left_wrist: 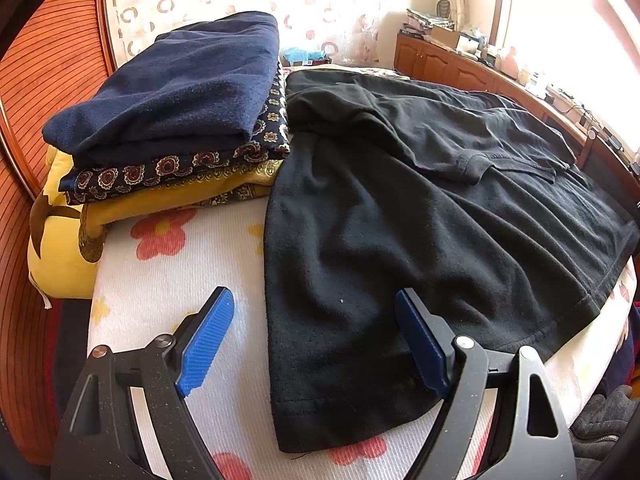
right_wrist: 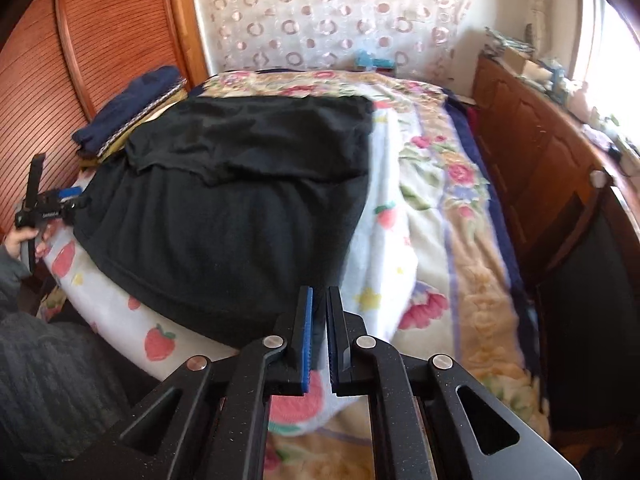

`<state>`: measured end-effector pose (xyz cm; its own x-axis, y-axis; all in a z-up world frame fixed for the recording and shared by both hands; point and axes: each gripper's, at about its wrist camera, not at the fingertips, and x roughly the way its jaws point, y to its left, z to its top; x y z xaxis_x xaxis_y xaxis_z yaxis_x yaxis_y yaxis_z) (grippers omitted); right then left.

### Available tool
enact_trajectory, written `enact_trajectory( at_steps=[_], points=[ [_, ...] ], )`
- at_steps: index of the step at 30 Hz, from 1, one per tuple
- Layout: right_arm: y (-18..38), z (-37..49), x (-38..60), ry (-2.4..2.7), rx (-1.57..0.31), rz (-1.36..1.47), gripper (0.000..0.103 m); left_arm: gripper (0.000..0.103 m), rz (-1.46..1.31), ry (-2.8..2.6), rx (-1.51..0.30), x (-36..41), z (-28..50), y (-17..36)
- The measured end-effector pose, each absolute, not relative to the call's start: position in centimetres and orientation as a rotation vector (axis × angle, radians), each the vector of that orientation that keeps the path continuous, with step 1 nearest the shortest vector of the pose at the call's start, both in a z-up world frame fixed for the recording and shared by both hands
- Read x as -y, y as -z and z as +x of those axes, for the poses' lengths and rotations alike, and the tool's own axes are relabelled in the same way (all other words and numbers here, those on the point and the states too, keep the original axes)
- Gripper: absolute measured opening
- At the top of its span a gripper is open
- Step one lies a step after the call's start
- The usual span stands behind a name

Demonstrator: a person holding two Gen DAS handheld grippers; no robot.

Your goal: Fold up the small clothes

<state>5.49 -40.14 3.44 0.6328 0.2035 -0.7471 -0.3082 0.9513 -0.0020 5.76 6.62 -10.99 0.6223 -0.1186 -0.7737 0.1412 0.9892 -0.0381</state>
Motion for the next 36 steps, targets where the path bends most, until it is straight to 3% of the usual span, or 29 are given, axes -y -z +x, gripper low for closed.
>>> enact_trajectory(
  at_steps=[2,7,15,20,26,36],
  points=[
    [-4.0,5.1,40.5,-0.266,-0.817,-0.139,0.012,0.083,0.027,0.149,-0.887,-6.6,5.8,11.0],
    [-3.4,5.8,40.3,-0.252,-0.781,-0.115,0.013,0.083,0.033,0.155,-0.895,-6.6,5.7,10.9],
    [-0.7,9.4,36.1,-0.301,-0.701,-0.077,0.013,0.049,0.001,0.223,-0.885,-6.7,4.8,10.4],
    [1.7,12.2,33.1,-0.29,-0.723,-0.149,0.013,0.008,0.009,0.224,-0.881,-7.0,4.1,10.2],
    [3.9,13.2,32.3,-0.278,-0.768,-0.192,0.013,0.006,-0.011,0.179,-0.788,-8.1,1.3,7.8],
    [4.7,13.7,33.0,-0.281,-0.77,-0.16,0.014,0.006,0.001,0.157,-0.807,-8.2,1.8,7.7]
  ],
)
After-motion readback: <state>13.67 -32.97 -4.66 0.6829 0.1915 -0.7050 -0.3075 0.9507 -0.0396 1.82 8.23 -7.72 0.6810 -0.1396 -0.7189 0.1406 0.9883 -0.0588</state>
